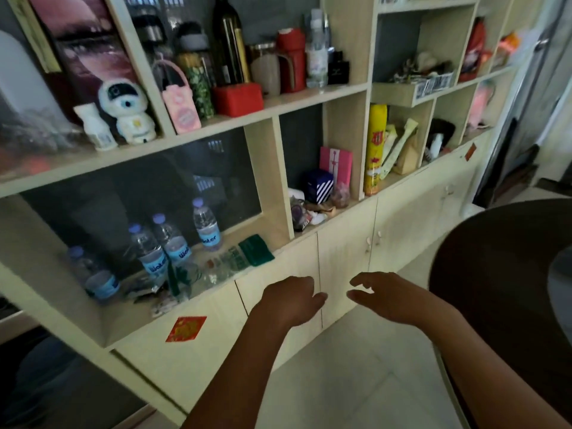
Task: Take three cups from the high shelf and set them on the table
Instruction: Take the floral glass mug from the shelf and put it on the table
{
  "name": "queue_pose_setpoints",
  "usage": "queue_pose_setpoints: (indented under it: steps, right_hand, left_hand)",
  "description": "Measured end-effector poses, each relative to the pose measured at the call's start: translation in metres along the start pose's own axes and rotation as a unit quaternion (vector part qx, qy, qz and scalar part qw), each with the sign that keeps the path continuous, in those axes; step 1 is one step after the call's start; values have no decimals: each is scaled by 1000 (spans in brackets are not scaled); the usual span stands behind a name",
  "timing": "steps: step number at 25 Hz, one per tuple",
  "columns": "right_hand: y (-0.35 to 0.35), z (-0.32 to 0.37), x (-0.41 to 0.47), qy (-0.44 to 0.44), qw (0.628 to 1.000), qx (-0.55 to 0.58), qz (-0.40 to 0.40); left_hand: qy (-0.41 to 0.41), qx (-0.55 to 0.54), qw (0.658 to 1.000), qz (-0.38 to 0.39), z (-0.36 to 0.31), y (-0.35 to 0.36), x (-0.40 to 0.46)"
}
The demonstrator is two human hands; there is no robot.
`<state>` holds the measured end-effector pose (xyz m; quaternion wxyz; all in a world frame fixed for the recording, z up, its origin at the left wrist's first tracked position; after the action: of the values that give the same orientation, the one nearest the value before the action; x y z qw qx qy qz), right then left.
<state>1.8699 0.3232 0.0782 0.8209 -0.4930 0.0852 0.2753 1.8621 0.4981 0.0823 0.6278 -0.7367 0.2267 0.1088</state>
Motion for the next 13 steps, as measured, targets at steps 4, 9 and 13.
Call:
queue_pose_setpoints:
  steps: [4,9,13]
  right_hand:
    - [-54,4,41,-17,999,8,-33]
    - [-151,13,98,-88,993,-11,-81]
    - [-231,19,140,-140,979,-26,-147]
  left_hand:
    - [1,30,999,-30,1,-55,44]
    - [6,-7,996,-84,-11,-152,97]
    - [-14,25,985,-168,-13,-230,128]
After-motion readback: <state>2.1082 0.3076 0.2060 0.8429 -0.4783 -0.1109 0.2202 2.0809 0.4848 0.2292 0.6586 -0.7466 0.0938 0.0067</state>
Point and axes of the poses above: each hand's wrist, its own x-axis towards the middle knuckle, its own y-axis out of the palm, z = x × y, the point moved 1 cm from there along x, towards the middle knuckle, and after that the axes turned 12 degrees about z, right-handed, at the moved point
